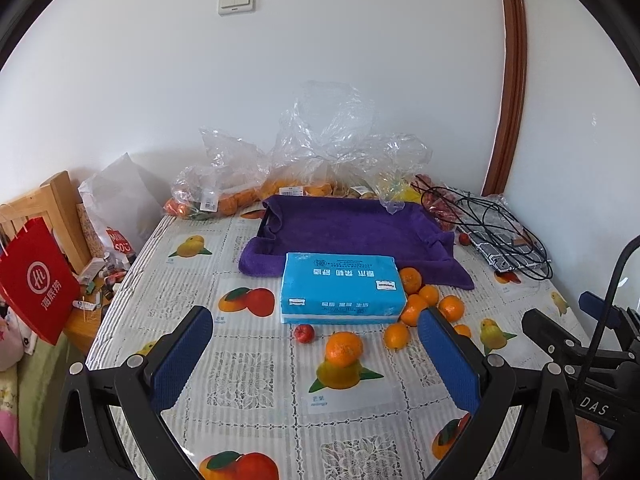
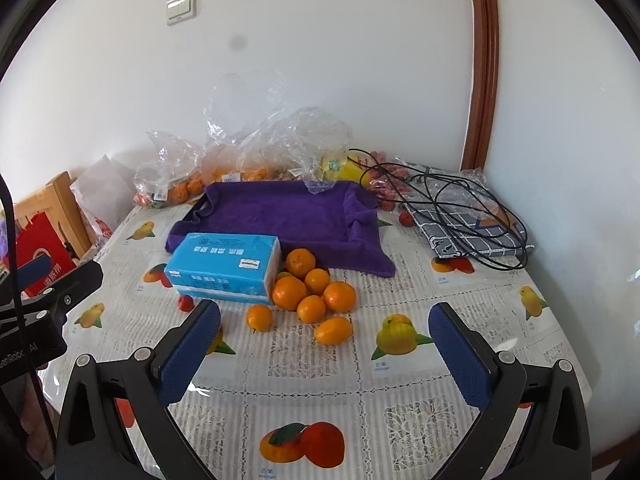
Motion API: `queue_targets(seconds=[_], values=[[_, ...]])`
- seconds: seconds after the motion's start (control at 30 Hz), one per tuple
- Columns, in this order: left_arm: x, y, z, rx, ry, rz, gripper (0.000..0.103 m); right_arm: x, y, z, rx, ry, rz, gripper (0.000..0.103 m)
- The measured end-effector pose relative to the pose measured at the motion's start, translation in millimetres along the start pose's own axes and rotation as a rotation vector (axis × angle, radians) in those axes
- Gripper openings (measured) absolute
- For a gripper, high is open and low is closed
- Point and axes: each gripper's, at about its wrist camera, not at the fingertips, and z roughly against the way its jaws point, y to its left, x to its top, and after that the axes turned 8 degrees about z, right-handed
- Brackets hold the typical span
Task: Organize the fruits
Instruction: 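Grasp the small red fruit with the left gripper while the right gripper grasps an orange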
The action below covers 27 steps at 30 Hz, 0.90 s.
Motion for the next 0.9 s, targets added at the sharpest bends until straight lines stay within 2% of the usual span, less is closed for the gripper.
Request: queue_targets(seconds=[0.1,0.2,0.33,0.5,0.7,0.77,0.9], values=[[1,-6,-11,0.012,0.016,-0.031,0.103,1,-6,-8,-0.013,0.007,-0.016,0.103],[1,-7,-19,0.0,0.015,-0.04,0.103,2,-12,-15,0.012,-0.008,-0.012,0.103],[1,-2,-33,0.005,0.021,-0.026,0.103,-3,-21,-29,-0.006,-0.004,-0.007,0.103],[-4,9,-66,0.011,0.099,-0.013,0.103,-18,-32,-61,0.075,0.049,-0.052,0.102],[-13,30,-97,0.021,0.149,0.021,0.103,-37,-22,-104,0.118,0.162,-0.048,0.076],[-16,34,-106,0.035,0.166,0.016,0.103,-43,-20,-116,0.133,0.188,-0.053,0.063],[-22,46,-116,0.03,0.198,0.038,0.103,-52,-19,-135,0.131,0.204,-0.066,0.059]])
